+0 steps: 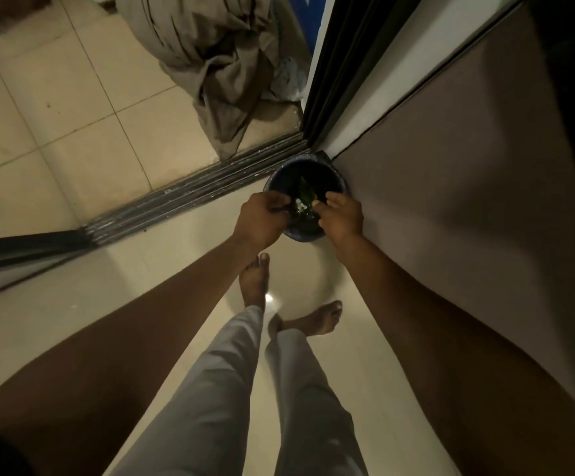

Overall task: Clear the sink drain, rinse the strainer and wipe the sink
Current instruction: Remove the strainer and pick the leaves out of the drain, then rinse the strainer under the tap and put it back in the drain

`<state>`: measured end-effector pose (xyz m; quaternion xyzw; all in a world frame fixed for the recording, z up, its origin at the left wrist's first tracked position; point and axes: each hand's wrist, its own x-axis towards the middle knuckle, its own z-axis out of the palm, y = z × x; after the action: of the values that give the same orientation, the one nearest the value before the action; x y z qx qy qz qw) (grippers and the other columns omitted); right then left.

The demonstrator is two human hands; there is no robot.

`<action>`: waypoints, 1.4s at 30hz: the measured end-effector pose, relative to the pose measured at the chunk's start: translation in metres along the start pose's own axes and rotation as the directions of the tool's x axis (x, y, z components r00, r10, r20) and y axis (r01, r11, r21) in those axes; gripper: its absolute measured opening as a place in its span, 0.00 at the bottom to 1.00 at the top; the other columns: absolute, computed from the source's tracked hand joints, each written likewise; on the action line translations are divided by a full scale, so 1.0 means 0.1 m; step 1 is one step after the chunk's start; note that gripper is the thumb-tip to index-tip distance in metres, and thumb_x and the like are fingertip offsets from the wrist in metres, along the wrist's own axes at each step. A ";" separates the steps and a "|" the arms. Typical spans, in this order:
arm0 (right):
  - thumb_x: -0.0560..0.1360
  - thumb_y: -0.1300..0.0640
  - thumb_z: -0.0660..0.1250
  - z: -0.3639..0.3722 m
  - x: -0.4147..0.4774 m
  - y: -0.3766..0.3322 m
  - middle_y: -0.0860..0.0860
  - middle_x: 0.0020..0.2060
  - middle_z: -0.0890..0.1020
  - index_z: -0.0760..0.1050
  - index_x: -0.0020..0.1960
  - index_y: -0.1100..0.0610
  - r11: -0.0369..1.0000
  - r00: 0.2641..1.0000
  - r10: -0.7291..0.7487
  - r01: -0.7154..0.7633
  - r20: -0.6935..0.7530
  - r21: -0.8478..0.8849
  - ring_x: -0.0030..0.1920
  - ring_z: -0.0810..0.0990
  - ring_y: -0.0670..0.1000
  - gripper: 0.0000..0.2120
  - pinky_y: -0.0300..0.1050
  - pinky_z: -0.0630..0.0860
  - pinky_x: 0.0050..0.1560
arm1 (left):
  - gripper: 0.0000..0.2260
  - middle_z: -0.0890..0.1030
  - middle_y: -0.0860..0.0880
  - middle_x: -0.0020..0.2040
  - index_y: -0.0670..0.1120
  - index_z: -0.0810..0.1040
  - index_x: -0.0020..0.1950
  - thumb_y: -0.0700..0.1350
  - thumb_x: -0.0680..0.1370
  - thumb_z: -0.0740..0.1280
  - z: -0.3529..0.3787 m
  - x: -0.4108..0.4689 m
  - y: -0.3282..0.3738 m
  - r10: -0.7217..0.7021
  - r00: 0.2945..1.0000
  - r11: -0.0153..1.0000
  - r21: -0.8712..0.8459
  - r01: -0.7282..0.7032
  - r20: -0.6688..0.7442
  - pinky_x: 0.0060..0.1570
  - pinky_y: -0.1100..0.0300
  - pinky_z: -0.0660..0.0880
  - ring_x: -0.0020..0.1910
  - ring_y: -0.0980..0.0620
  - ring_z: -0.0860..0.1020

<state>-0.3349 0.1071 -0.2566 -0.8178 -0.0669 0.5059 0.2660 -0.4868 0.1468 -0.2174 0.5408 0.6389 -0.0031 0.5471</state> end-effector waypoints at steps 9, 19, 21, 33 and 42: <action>0.79 0.66 0.71 -0.44 -1.31 -0.27 0.56 0.56 0.87 0.84 0.61 0.62 0.967 0.972 -0.217 0.227 -0.091 0.112 0.58 0.86 0.54 0.11 0.55 0.82 0.64 | 0.11 0.87 0.45 0.60 0.42 0.86 0.63 0.38 0.81 0.69 -0.35 -0.87 0.60 0.195 0.978 0.976 -0.087 -0.201 -0.075 0.61 0.55 0.81 0.58 0.49 0.85; 0.79 0.67 0.72 -1.44 -3.03 -0.73 0.52 0.51 0.89 0.85 0.60 0.61 0.836 0.899 -0.394 0.438 -0.194 0.331 0.52 0.88 0.46 0.10 0.38 0.83 0.56 | 0.10 0.87 0.47 0.56 0.43 0.85 0.62 0.40 0.82 0.70 -0.73 -2.18 1.65 0.410 0.910 0.903 -0.112 -0.414 -0.053 0.64 0.48 0.82 0.57 0.51 0.85; 0.79 0.65 0.73 -1.63 -3.26 -0.76 0.50 0.50 0.89 0.85 0.59 0.59 0.813 0.884 -0.407 0.465 -0.228 0.351 0.52 0.88 0.45 0.10 0.38 0.83 0.56 | 0.09 0.87 0.47 0.57 0.44 0.85 0.62 0.40 0.82 0.70 -0.76 -2.39 1.81 0.441 0.897 0.889 -0.122 -0.442 -0.032 0.65 0.46 0.82 0.58 0.51 0.85; 0.78 0.65 0.74 -2.70 -4.04 -0.74 0.51 0.50 0.89 0.85 0.58 0.57 0.657 0.801 -0.405 0.590 -0.441 0.470 0.55 0.88 0.50 0.10 0.47 0.83 0.60 | 0.07 0.89 0.52 0.52 0.51 0.87 0.57 0.42 0.81 0.72 -0.51 -3.38 2.67 0.623 0.773 0.780 -0.170 -0.602 0.122 0.62 0.42 0.83 0.54 0.52 0.87; 0.78 0.65 0.74 -3.46 -4.26 -0.57 0.54 0.50 0.89 0.85 0.56 0.58 0.532 0.749 -0.404 0.659 -0.525 0.532 0.54 0.88 0.52 0.08 0.43 0.84 0.57 | 0.07 0.89 0.49 0.52 0.52 0.86 0.57 0.41 0.82 0.73 0.09 -3.81 3.26 0.702 0.671 0.712 -0.209 -0.670 0.237 0.60 0.43 0.84 0.54 0.48 0.87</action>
<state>-0.2318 -0.1326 0.2295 -0.6691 -0.0768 0.2363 0.7004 -0.3242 0.0142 0.2379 0.7047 0.2971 0.1545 0.6255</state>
